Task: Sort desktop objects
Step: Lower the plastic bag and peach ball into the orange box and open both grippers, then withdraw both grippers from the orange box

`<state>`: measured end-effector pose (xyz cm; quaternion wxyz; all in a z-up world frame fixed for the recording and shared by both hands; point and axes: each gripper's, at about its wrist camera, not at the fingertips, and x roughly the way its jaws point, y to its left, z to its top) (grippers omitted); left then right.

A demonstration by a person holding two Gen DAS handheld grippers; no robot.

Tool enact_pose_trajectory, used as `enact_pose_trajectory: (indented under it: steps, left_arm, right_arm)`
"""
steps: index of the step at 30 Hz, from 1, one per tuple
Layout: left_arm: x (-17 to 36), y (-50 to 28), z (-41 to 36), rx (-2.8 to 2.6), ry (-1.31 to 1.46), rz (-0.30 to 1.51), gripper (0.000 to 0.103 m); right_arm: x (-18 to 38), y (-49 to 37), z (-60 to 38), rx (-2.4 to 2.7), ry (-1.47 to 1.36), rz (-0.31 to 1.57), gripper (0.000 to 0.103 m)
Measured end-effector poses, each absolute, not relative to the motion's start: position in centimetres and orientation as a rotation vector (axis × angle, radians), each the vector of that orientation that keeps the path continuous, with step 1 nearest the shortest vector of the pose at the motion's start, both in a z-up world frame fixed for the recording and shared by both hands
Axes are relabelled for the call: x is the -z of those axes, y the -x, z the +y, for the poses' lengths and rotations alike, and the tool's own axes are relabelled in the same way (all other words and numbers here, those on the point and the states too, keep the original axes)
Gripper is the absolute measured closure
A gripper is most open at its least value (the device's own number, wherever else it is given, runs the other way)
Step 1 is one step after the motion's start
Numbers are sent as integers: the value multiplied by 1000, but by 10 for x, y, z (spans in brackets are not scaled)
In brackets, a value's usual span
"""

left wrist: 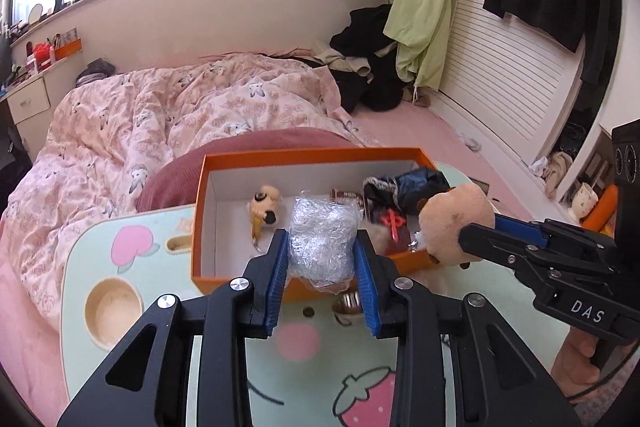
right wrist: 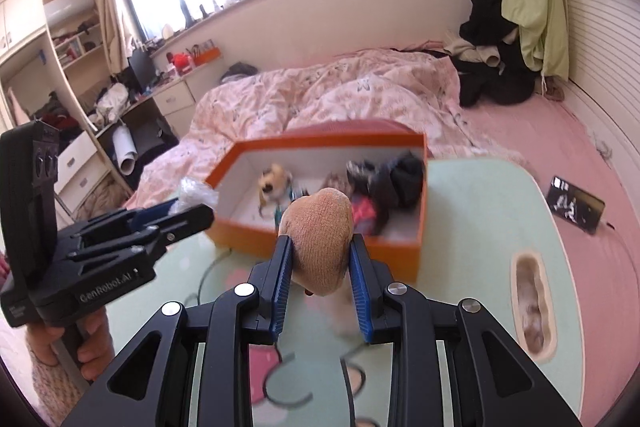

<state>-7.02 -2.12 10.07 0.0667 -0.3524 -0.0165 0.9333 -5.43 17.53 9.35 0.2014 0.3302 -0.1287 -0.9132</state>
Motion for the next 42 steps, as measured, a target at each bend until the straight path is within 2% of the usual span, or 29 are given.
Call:
enact_pose_trajectory:
  steps: [4,6,8,11,12,13,15,17,20,22,23,31,33,35,36,42]
  left_arm:
    - [-97,111,-30,-2881,1107,-59,68]
    - [-91,122,-35,-2884,1146,-90,61]
    - [-83,124,-40,-2875,1204,-126,60]
    - [-75,108,-42,-2849,1191,-141,59]
    - [-72,101,-41,-2850,1195,-132,50]
    - [-71,93,-40,-2856,1201,-122,34]
    - [-69,74,-38,-2882,1170,-112,25]
    - [-69,48,-30,-2926,1123,-65,25]
    - [-67,13,-17,-2928,1074,-34,25]
    - [-62,-7,-13,-2937,1059,-33,18]
    - [-59,-12,-11,-2945,1073,-39,18]
    - [-7,-6,-14,-2892,1353,-49,18]
    - [0,-6,-11,-2914,1379,-6,17]
    - [2,-5,-10,-2914,1399,3,9]
    - [4,-5,-10,-2913,1413,6,0]
    - [9,-5,-13,-2915,1421,-7,0]
  right_arm:
    - [-94,102,163,2507,-998,-377,72]
    - [-89,118,161,2484,-1042,-406,67]
    - [-84,122,163,2504,-1072,-438,59]
    - [-80,107,167,2510,-1052,-437,52]
    - [-79,99,167,2520,-1041,-416,52]
    - [-78,91,166,2527,-1034,-395,52]
    - [-77,72,165,2538,-1028,-345,50]
    - [-74,53,164,2559,-1031,-295,41]
    - [-64,23,163,2609,-1019,-224,39]
    - [-54,5,160,2642,-1024,-164,37]
    - [-48,-2,159,2660,-1036,-135,36]
    - [-6,-7,158,2644,-1199,-97,34]
    - [1,-4,156,2661,-1240,-62,26]
    - [8,-3,157,2652,-1273,-50,0]
    - [9,-3,158,2651,-1272,-46,0]
    - [11,-5,160,2656,-1271,-47,0]
